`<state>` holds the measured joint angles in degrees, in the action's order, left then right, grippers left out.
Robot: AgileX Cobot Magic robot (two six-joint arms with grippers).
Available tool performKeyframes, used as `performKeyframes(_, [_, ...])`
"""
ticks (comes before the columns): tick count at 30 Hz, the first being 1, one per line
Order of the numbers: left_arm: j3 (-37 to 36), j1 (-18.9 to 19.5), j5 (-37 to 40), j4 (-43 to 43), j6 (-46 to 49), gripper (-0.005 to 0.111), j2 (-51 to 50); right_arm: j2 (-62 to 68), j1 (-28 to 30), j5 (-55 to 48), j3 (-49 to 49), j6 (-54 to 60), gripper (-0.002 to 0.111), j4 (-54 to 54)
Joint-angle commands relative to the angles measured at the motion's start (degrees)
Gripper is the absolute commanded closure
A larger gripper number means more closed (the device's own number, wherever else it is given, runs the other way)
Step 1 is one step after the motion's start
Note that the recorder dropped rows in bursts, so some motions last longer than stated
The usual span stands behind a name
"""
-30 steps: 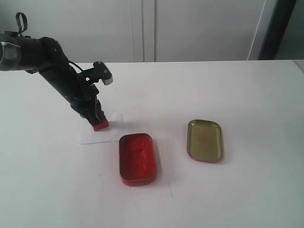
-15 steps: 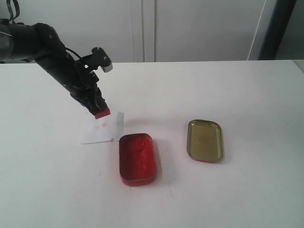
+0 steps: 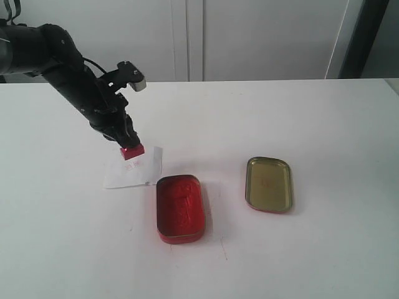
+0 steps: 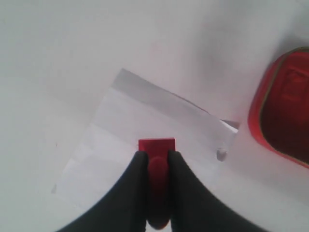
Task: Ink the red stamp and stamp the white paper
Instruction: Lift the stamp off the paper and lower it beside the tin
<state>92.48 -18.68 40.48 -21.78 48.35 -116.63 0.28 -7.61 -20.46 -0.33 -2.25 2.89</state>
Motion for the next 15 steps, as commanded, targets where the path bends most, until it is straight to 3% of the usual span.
performKeyframes(1, [0.22, -0.23, 4.77, -5.58, -2.8, 0.107, 2.5, -0.28, 0.32, 0.81, 0.33, 0.09, 0.108, 0.08])
performKeyframes(15, [-1.7, -0.23, 16.43, -6.25, -13.33, 0.107, 8.73, -0.28, 0.32, 0.81, 0.33, 0.09, 0.108, 0.08])
